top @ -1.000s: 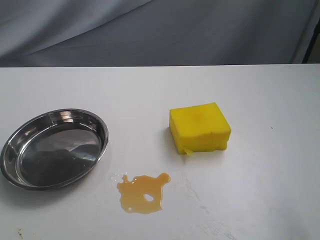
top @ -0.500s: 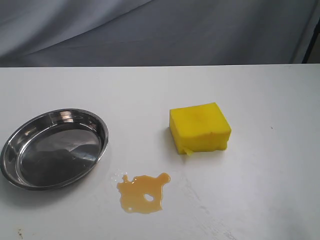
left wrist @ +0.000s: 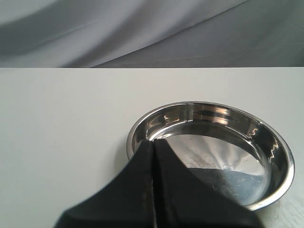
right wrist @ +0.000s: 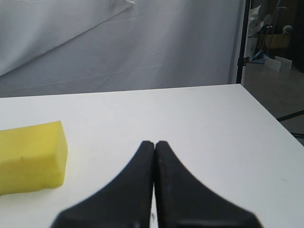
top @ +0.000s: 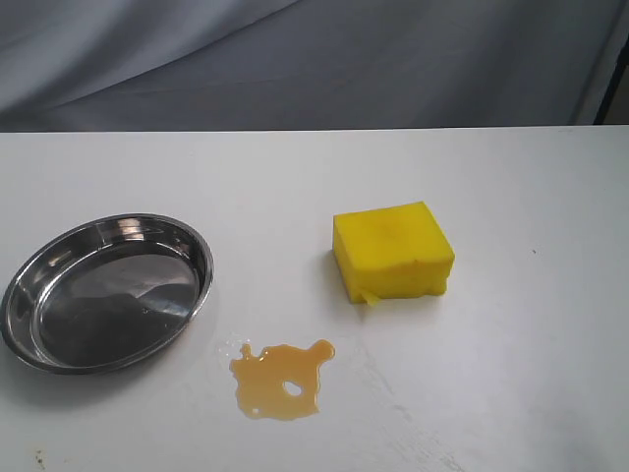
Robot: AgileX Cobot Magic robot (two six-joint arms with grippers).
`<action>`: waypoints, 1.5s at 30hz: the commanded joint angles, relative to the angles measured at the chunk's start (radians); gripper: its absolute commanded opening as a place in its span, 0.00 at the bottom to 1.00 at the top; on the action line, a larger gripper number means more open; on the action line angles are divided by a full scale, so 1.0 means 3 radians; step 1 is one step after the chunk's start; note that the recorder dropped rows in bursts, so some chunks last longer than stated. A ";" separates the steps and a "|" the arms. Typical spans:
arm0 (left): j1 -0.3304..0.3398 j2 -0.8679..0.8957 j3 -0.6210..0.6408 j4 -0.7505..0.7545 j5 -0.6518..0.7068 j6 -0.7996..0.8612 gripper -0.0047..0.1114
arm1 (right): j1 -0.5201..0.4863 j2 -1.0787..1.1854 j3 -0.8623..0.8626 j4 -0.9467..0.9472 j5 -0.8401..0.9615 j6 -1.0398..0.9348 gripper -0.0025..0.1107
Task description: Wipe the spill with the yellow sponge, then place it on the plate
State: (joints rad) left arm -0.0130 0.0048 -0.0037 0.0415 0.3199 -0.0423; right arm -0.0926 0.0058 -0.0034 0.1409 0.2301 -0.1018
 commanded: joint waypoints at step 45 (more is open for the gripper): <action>0.0009 -0.0016 0.0012 -0.0007 -0.0034 -0.0004 0.04 | -0.0025 -0.0019 0.0011 0.0064 -0.1809 0.1387 0.02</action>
State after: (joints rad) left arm -0.0130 0.0048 -0.0037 0.0415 0.3199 -0.0423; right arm -0.0926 0.0058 -0.0034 0.1663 -0.2871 0.2951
